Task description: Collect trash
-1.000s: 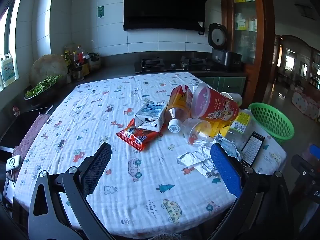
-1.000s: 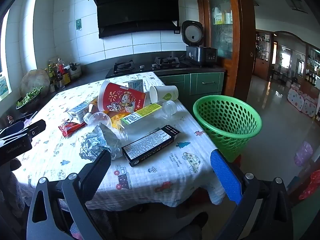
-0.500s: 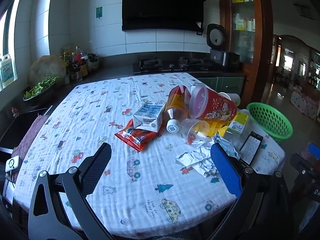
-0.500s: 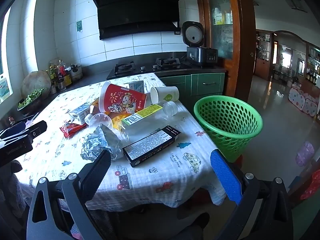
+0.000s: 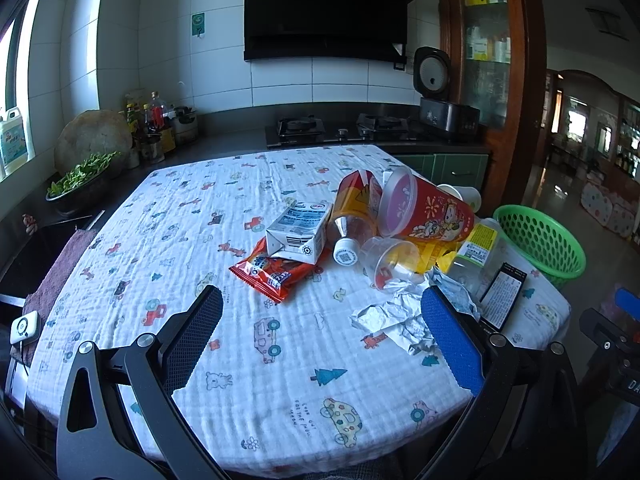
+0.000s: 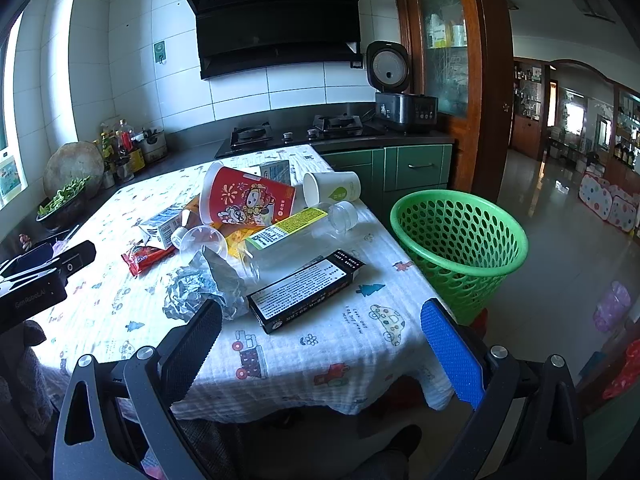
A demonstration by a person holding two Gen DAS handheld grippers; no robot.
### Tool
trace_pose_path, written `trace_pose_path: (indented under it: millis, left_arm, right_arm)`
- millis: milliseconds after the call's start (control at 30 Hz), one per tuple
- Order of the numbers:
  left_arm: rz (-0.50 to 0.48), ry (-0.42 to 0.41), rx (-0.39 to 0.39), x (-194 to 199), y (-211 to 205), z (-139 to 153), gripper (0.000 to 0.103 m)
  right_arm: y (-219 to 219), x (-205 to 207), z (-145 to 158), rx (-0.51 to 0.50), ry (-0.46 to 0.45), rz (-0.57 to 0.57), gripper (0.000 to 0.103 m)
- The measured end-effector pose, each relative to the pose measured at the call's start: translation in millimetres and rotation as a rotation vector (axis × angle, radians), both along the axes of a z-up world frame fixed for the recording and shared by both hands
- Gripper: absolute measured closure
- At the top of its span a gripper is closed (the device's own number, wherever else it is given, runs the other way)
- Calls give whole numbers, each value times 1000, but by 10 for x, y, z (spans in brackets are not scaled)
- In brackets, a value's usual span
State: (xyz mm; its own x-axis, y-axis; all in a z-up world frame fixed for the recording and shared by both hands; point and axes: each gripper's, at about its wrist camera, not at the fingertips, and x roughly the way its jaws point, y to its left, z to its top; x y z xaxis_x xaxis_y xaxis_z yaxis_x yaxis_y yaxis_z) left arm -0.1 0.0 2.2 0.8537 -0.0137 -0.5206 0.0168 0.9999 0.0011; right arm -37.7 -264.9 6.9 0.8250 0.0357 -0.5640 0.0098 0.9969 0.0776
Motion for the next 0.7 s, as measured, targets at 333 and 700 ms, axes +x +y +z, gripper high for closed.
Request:
trace_pose_path:
  millis: [333,700]
  left_arm:
    - [6,1,2,12,1,-8,5]
    - [9,5,3,44,3,-34,5]
  right_arm:
    - [20,-5,-7,4,0,4,6]
    - [30,30,-27,4,3,9,6]
